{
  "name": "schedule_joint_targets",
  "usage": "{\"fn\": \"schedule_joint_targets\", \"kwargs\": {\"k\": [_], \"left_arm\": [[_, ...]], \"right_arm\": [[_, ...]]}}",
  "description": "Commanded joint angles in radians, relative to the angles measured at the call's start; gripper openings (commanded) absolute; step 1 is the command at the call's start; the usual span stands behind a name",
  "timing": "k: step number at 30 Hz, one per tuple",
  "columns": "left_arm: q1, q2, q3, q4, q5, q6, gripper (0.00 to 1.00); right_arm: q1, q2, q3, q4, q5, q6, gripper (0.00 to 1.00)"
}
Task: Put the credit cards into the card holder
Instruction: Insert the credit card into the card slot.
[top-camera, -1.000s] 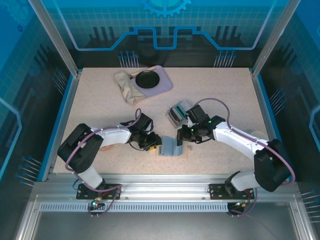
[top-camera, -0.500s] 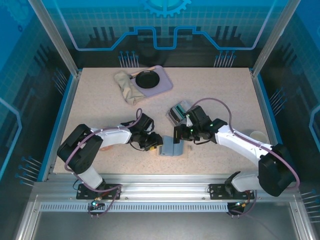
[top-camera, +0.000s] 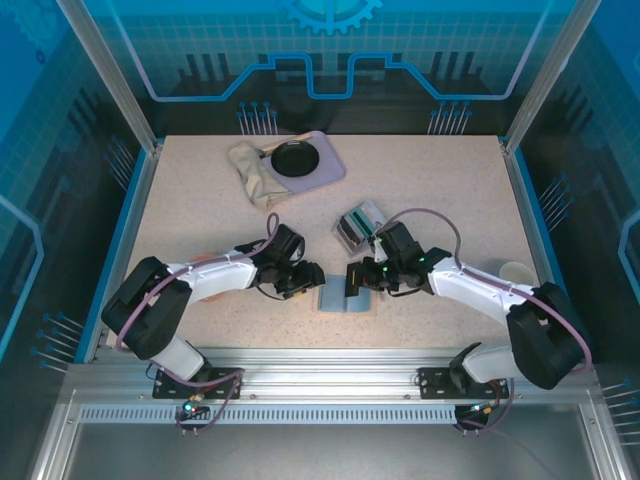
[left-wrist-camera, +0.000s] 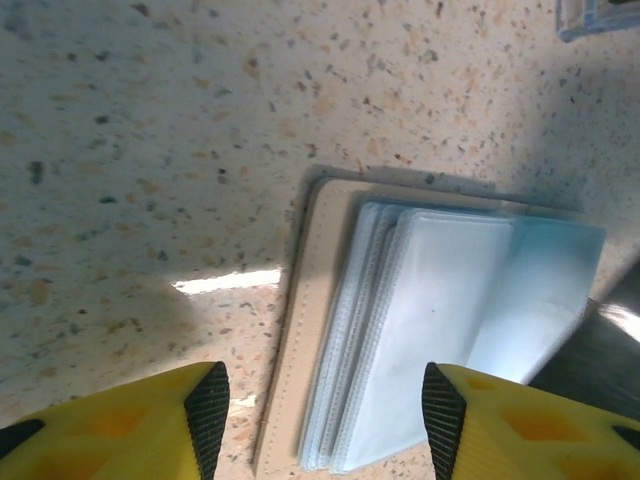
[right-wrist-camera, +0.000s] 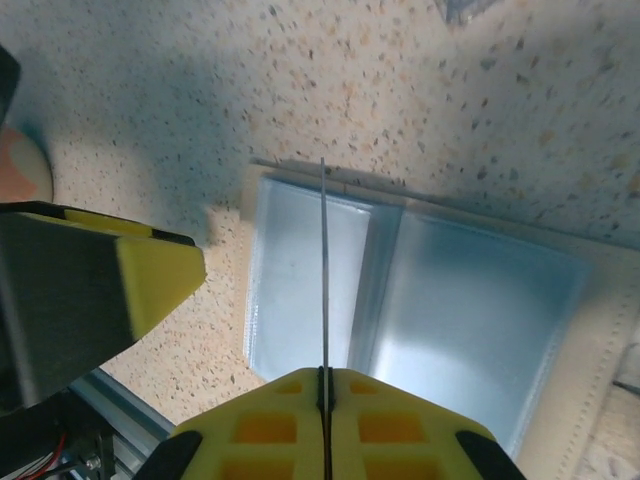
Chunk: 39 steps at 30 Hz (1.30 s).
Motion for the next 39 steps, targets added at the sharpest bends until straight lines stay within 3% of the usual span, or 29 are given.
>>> {"fn": "schedule_joint_targets", "kwargs": {"k": [1, 8, 14, 18, 27, 39], "left_arm": [[-0.006, 0.037, 0.017, 0.026, 0.052, 0.029, 0.57], [-0.010, 0.092, 0.033, 0.038, 0.075, 0.029, 0.55], [-0.018, 0.118, 0.040, 0.020, 0.070, 0.030, 0.40], [-0.021, 0.121, 0.040, -0.006, 0.052, 0.032, 0.36], [-0.023, 0.121, 0.047, -0.028, 0.034, 0.035, 0.33], [-0.026, 0.132, 0.057, -0.032, 0.040, 0.037, 0.32]], "right_arm": [[-0.021, 0.035, -0.044, 0.125, -0.088, 0.034, 0.06], [-0.038, 0.059, -0.107, 0.174, -0.089, 0.049, 0.06], [-0.054, 0.084, -0.158, 0.286, -0.161, 0.104, 0.06], [-0.073, 0.055, -0.177, 0.305, -0.174, 0.129, 0.06], [-0.111, -0.024, -0.195, 0.270, -0.197, 0.130, 0.07], [-0.097, 0.068, -0.232, 0.390, -0.227, 0.163, 0.06]]}}
